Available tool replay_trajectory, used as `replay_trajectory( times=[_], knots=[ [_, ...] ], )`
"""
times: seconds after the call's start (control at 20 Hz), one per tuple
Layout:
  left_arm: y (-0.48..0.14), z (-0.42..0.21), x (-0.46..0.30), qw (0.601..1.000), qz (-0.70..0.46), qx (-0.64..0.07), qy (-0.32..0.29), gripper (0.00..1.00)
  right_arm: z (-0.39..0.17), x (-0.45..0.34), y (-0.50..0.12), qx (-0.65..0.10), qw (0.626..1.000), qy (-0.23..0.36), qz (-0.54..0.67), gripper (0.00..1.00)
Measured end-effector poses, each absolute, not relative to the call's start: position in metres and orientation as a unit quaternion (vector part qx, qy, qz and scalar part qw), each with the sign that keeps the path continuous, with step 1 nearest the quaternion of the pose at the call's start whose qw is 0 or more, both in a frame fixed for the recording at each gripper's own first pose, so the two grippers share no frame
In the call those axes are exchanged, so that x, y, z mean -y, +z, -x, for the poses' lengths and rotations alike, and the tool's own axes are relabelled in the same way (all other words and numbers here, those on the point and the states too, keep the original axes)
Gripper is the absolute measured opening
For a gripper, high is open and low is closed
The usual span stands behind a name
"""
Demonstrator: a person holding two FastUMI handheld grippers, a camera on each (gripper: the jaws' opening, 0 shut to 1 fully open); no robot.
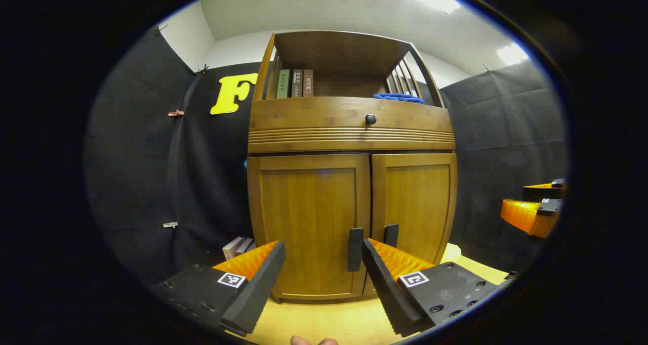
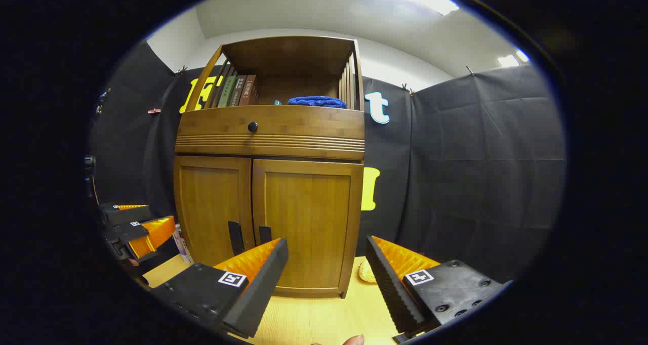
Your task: Open the right door of the double-door shoe cabinet with the right hand, and open the left door with the left hand.
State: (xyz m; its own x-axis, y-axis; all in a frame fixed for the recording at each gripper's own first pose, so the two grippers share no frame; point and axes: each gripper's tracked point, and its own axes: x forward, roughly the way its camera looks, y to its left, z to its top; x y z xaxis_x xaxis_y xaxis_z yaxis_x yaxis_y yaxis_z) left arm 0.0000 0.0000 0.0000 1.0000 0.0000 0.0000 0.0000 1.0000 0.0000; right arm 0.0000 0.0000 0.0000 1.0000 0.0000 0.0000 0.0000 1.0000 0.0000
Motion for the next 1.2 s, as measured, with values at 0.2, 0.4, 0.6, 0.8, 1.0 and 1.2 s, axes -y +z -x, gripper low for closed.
replay_trajectory(
  times=[0.2, 0.4, 0.6, 0.8, 1.0, 1.2],
  knots=[
    [0.006, 0.004, 0.007, 1.0, -0.009, 0.007, -0.011, 0.94, 0.003, 0.003, 0.001, 0.002, 1.0, -0.008, 0.0, 0.98],
    [0.005, 0.012, 0.005, 1.0, -0.005, 0.008, -0.009, 0.92, 0.008, 0.001, 0.0, 0.002, 1.0, -0.007, 0.001, 0.98],
    [0.0, 0.028, -0.005, 1.0, 0.008, 0.0, 0.005, 0.94, 0.014, -0.011, 0.004, 0.008, 1.0, 0.01, 0.009, 0.98],
    [-0.003, 0.042, -0.022, 1.0, 0.002, -0.003, 0.031, 0.92, 0.02, -0.03, 0.003, 0.004, 0.999, 0.039, 0.001, 0.98],
    [-0.009, 0.051, -0.034, 0.999, 0.014, -0.01, 0.041, 0.94, 0.014, -0.049, -0.008, -0.009, 0.998, 0.056, -0.003, 0.98],
    [-0.016, 0.055, -0.045, 0.998, 0.017, -0.02, 0.048, 0.92, -0.005, -0.072, -0.024, -0.02, 0.997, 0.071, -0.001, 0.98]
  ],
)
